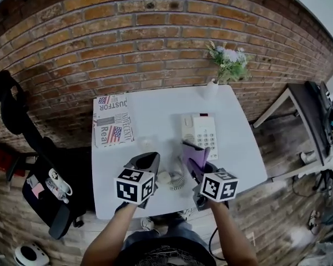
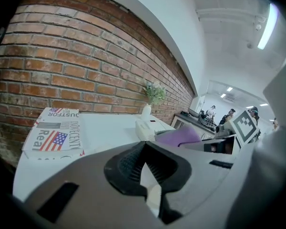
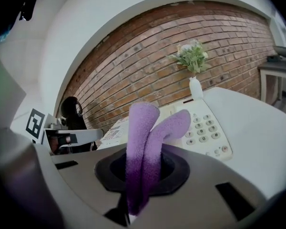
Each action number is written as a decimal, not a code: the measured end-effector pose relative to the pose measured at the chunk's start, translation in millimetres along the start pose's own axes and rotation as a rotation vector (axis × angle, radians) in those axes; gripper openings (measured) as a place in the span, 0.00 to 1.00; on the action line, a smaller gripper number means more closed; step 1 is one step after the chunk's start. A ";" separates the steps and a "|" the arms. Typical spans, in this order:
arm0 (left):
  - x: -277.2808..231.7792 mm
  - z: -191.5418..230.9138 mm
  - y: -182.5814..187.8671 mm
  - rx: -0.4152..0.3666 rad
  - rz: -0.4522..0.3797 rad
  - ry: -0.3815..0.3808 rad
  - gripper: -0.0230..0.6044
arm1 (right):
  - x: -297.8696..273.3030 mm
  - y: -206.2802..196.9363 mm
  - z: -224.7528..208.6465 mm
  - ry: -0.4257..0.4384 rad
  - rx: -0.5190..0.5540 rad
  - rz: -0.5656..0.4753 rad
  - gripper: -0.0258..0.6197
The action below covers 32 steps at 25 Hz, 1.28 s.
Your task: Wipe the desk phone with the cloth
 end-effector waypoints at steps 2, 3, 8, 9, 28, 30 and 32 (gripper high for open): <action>-3.0 0.6 3.7 0.011 -0.007 0.013 0.04 | -2.8 15.4 -2.3 0.017 0.042 0.009 0.11; -4.3 1.4 5.7 0.016 -0.012 0.021 0.04 | -5.1 23.6 -3.6 0.025 0.065 0.014 0.11; -9.1 4.6 13.5 0.039 -0.032 0.075 0.04 | -24.4 69.0 -9.4 0.085 0.196 0.044 0.11; -9.8 5.4 14.4 0.044 -0.035 0.089 0.04 | -29.6 79.0 -9.9 0.097 0.230 0.052 0.11; -9.3 23.7 11.3 0.183 -0.068 0.364 0.04 | -166.3 180.1 -17.3 0.287 0.968 0.407 0.12; -9.7 23.0 8.3 0.193 -0.066 0.387 0.04 | -178.2 173.8 -18.6 0.300 1.051 0.459 0.12; -10.6 21.5 6.1 0.201 -0.066 0.407 0.04 | -186.5 165.3 -19.7 0.313 1.142 0.510 0.12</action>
Point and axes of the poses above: the fingertips, and each gripper's own axes: x backward along the fingers, z to its left, y out of its top, the point moved 7 cm from there along x, backward along the fingers, and after that the axes turned 2 degrees about z, right-handed, at the moved point
